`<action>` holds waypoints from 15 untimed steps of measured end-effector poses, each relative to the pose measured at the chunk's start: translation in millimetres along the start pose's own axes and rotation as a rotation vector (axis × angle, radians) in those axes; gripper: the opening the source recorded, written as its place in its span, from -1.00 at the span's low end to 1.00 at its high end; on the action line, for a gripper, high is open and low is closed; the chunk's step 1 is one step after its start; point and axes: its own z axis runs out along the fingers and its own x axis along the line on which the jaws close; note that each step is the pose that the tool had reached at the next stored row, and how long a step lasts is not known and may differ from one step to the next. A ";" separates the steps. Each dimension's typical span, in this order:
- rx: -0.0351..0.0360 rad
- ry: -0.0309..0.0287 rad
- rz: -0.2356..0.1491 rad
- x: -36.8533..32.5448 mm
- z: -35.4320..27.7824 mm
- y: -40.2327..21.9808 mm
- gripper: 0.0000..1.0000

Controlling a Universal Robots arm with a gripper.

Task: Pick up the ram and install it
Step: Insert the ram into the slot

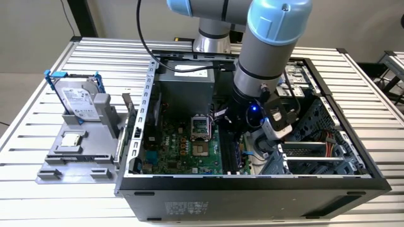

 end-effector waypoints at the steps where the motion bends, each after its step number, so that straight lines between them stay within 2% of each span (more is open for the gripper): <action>1: 0.0000 0.0000 0.000 0.2 0.0 0.0 -1.00; 5: 0.0005 -0.0007 0.010 1.9 0.3 0.0 -1.00; 10: 0.0006 -0.0007 0.010 2.0 4.6 -0.2 -1.00; 15: 0.0004 -0.0004 0.010 2.0 4.8 -0.1 -1.00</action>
